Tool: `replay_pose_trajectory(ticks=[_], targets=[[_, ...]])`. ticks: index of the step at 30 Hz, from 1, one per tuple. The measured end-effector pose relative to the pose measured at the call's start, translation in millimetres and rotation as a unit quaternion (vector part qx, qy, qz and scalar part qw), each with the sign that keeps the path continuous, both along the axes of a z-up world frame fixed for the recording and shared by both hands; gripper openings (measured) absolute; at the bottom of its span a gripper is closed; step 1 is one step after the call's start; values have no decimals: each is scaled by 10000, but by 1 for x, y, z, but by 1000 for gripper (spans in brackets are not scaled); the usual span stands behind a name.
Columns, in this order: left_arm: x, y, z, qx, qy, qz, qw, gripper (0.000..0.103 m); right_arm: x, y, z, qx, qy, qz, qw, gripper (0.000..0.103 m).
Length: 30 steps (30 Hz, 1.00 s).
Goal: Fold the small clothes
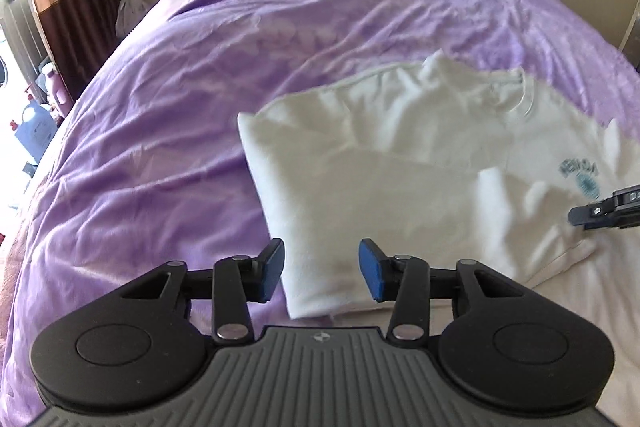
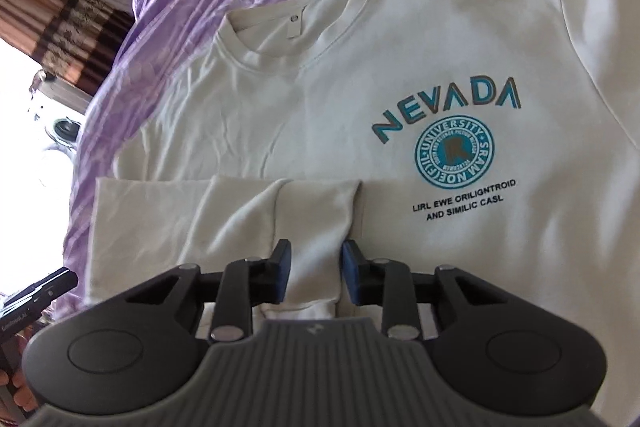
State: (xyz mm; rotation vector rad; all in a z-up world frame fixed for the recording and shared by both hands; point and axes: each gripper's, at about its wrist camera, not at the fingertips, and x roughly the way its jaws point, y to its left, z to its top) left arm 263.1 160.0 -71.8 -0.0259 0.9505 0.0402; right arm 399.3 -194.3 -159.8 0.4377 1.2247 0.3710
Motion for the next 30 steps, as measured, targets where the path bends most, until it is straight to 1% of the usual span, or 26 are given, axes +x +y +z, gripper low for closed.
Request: replay_pose_trajectory(ticks=[1,2,3,4,5,8,10,13,15,16,17,19,20,21,22,23,25,28,29,30], targets=[[-1,1,-3,-18,17,-6,10000,49,0,3,-2,-51,-1,46,10000,25],[-2,2,-5,-34,33,-8,10000,47,-1,4,-2,-74,18,72,9999,16],[-4,2,-7,-43,41,-17,10000,47,-2,5,-1,-85,36,101,9999,2],[-4,1,-9,-33,51,-40,10000,47,-4,4,1,-72,39,137,9999,0],[-5,1,-10,9,69,-54,10000,46,-6,4,9,-59,-23,165,9998,0],[-6,-3,-15,172,200,-131,9996,41,-14,1,33,-225,-388,360,9983,0],[-5,-4,-18,228,276,-124,9993,40,-18,-2,39,-184,-349,395,9984,0],[-4,-4,-23,259,346,-92,9990,41,-24,-5,28,-384,-193,462,9980,0],[-4,-4,-25,255,376,-67,9989,41,-26,-5,5,-580,88,412,9974,0],[-5,-3,-24,244,371,-44,9990,41,-28,-6,-5,-544,208,351,9977,0],[-6,-3,-22,232,355,-28,9991,41,-30,-8,-10,-460,220,287,9983,0],[-9,-2,-14,187,250,-52,9995,41,-30,-15,-9,-138,195,167,9996,6],[-10,0,-9,153,172,-69,9997,41,-30,-18,-5,11,164,125,9998,17],[-10,1,-5,121,95,-73,9999,41,-30,-22,-1,120,101,83,9998,38],[-10,3,-1,111,39,-48,9999,41,-30,-26,3,208,-5,12,9998,44],[-8,5,2,121,8,8,9999,41,-29,-28,6,238,-90,-40,9997,44],[-4,10,6,88,-50,172,9998,41,-25,-28,4,244,-99,-91,9996,44],[0,23,9,-183,-82,457,9988,41,-18,-23,-18,524,167,-212,9983,42],[0,26,10,-244,-91,508,9984,41,-18,-22,-23,589,204,-283,9977,37],[0,29,11,-257,-100,536,9982,41,-18,-21,-25,638,219,-309,9972,25]])
